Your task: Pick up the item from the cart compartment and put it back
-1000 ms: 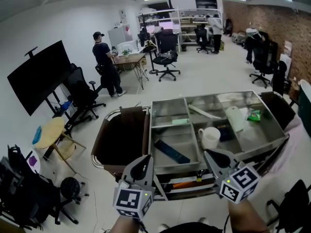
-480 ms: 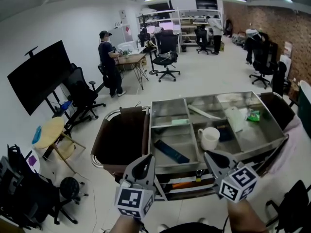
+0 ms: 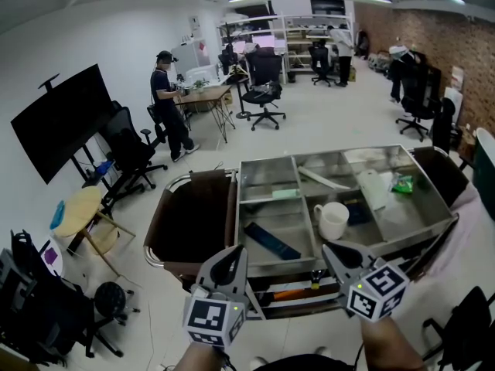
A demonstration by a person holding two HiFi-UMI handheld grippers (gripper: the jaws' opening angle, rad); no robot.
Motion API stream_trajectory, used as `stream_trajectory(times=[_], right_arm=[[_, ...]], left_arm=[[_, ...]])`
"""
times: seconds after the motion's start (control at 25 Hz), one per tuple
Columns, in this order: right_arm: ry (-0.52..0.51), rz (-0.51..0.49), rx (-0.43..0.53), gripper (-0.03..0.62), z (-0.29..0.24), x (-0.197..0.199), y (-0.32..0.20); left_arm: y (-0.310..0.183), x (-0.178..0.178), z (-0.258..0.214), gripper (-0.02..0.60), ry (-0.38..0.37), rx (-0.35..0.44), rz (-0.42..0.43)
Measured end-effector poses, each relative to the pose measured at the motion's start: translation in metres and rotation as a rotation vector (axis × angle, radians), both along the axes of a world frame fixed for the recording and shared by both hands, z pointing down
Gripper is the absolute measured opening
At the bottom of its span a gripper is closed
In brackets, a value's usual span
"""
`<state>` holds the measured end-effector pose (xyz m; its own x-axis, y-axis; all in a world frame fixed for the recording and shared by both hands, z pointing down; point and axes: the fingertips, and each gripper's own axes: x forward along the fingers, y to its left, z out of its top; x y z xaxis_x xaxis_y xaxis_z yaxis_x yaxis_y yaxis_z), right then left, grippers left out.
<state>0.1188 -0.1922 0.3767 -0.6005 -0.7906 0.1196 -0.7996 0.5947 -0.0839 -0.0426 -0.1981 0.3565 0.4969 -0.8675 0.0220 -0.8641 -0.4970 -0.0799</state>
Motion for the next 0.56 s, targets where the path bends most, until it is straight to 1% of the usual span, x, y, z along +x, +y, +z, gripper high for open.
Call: stream_trajectory(times=[0.12, 0.56], right_arm=[[0.002, -0.002, -0.002, 0.007, -0.0004, -0.0004, 0.0002], [0.009, -0.008, -0.006, 0.006, -0.0012, -0.0001, -0.0012]], left_arm=[[0.0, -0.0004, -0.0003, -0.001, -0.009, 0.004, -0.002], [-0.0014, 0.0028, 0.0016, 0.0, -0.005, -0.007, 0.007]])
